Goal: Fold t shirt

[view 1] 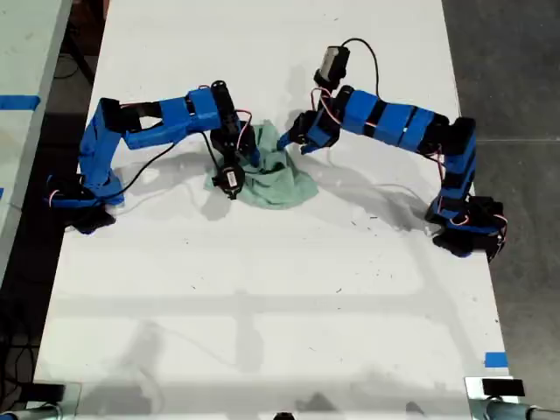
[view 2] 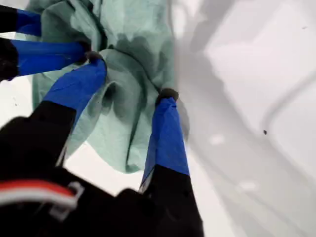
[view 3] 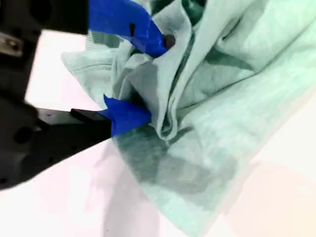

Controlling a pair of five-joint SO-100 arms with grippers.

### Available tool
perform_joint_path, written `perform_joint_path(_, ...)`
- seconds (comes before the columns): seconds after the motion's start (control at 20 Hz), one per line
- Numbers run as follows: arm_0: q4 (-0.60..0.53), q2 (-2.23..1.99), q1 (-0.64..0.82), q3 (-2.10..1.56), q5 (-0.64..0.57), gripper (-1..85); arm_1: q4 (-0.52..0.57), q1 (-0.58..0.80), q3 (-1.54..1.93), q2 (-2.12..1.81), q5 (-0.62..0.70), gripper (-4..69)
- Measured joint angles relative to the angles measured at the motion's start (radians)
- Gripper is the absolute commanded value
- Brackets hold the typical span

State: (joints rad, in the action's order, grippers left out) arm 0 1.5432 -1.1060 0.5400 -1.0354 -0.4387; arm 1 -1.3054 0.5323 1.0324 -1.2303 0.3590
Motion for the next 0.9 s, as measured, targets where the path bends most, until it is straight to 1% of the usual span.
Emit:
perform_joint_path(0.15, 0.026, -0.126, 0.012, 0.000, -0.008, 18.4, -0.077, 0.017, 0.000, 0.003, 0.005, 26.9)
perform_joint_path(0.3, 0.038, -0.379, 0.032, -0.003, -0.021, 17.8, -0.144, 0.011, 0.000, -0.077, 0.005, 25.6)
perform_joint_path(0.5, 0.041, -0.696, 0.029, -0.028, -0.032, 17.3, -0.212, -0.072, 0.014, -0.272, -0.017, 24.6)
perform_joint_path(0.55, 0.043, -0.775, 0.006, -0.069, -0.012, 13.7, -0.225, -0.109, 0.037, -0.321, -0.031, 23.1)
perform_joint_path(0.6, 0.043, -0.861, -0.035, -0.120, 0.020, 2.1, -0.238, -0.156, 0.069, -0.371, -0.044, 21.5)
perform_joint_path(0.65, 0.043, -0.951, -0.094, -0.173, 0.069, -0.1, -0.252, -0.215, 0.104, -0.420, -0.069, 11.9)
perform_joint_path(0.7, 0.040, -1.057, -0.164, -0.242, 0.124, -0.1, -0.261, -0.273, 0.146, -0.472, -0.101, 2.7)
perform_joint_path(0.75, -0.008, -1.180, -0.245, -0.337, 0.178, -0.1, -0.262, -0.337, 0.204, -0.526, -0.147, -0.5)
perform_joint_path(0.9, -0.253, -1.620, -0.482, -0.815, 0.327, -0.1, -0.239, -0.506, 0.414, -0.695, -0.270, -0.5)
